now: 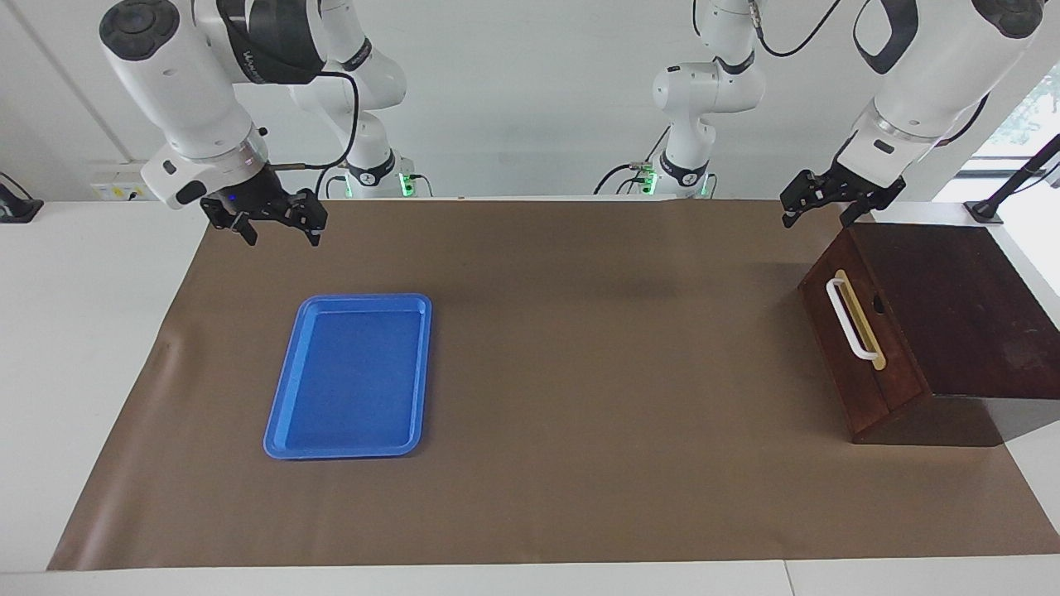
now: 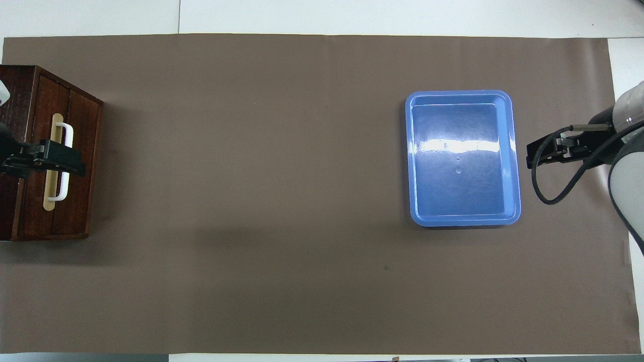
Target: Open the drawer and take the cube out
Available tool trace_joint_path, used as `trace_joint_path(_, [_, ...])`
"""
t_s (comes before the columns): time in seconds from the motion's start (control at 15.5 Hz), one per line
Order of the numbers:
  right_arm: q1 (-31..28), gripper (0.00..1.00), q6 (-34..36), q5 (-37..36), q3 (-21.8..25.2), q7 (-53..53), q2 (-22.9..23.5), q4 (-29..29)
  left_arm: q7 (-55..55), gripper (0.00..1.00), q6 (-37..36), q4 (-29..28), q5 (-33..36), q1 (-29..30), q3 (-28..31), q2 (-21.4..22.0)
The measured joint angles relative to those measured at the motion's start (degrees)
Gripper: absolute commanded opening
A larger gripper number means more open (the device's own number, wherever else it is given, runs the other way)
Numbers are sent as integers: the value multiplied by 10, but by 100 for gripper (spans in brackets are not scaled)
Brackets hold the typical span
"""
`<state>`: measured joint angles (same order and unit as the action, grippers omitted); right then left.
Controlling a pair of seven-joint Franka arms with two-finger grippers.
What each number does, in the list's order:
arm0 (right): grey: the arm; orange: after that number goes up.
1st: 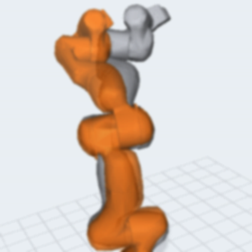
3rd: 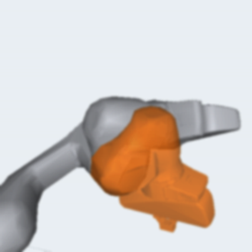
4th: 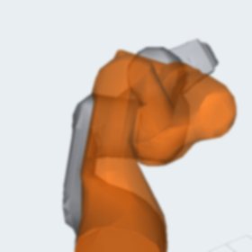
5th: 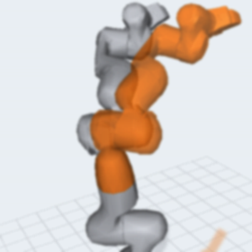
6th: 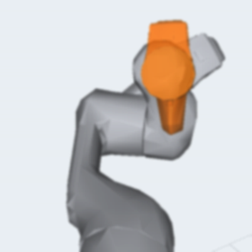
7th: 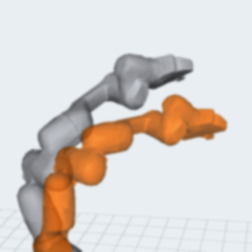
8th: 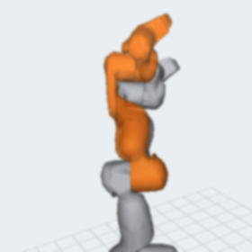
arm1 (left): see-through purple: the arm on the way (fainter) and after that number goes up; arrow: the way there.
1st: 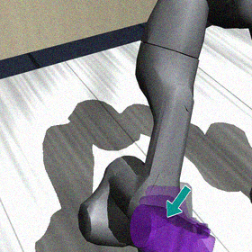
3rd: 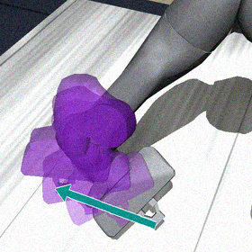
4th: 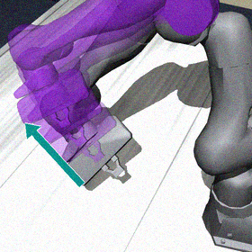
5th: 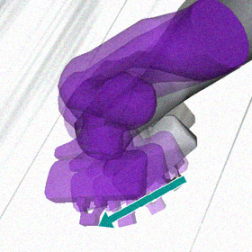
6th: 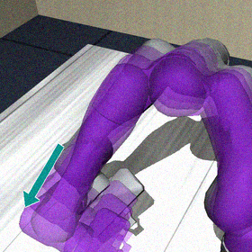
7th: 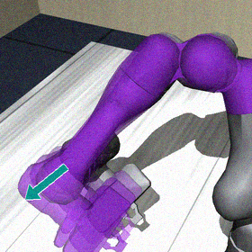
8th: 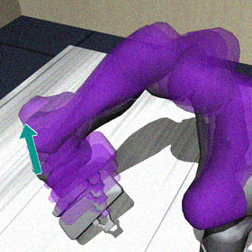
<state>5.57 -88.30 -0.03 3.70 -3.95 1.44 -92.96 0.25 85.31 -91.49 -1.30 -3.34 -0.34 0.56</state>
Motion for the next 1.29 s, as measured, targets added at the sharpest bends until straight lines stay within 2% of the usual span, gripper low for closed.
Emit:
trace_joint_path(0.45, [-2, 100, 0, 0, 1, 0, 0, 0, 0, 100, 14, -1, 0, 0, 0, 0])
trace_joint_path(0.77, [-15, 100, 0, 1, 1, -5, 0, 0, 0, 100, 109, -47, 53, 0, 0, -9])
trace_joint_path(1.1, [-21, 100, -28, 8, -1, -157, 0, 0, 4, 100, 183, -107, 132, -10, -4, -25])
trace_joint_path(1.29, [-20, 100, -55, 38, -4, -270, 7, -1, 20, 100, 271, -160, 190, -10, -6, -40])
